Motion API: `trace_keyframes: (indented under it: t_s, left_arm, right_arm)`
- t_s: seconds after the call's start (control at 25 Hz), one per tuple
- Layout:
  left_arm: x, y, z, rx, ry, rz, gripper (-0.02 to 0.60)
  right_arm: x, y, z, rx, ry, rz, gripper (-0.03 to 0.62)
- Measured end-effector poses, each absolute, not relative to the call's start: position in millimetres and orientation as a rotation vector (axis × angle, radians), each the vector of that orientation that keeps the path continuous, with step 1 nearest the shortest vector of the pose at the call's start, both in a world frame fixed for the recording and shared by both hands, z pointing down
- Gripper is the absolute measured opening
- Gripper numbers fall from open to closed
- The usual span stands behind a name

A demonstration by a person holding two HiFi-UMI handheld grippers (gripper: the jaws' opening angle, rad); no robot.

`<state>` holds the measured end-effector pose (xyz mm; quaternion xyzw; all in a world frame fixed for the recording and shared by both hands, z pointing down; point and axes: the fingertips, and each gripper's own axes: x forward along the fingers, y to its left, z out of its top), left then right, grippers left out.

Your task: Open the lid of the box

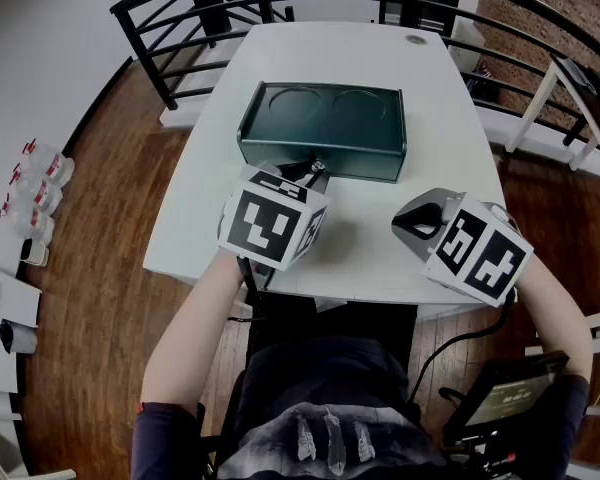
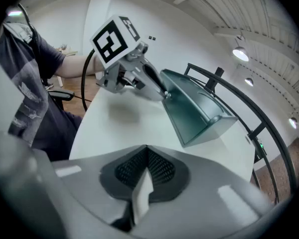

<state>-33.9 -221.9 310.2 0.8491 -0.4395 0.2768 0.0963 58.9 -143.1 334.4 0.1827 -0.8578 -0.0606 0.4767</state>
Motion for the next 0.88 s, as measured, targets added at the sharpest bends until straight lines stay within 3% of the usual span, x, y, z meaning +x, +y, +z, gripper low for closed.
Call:
trace_keyframes:
  t_s: [0.88]
  left_arm:
    - [-37.4, -157.9, 311.1, 2.595, -1.059, 0.819, 0.080]
  right_arm:
    - [95.1, -130.4, 339.9, 0.375, -1.955, -0.105, 0.003]
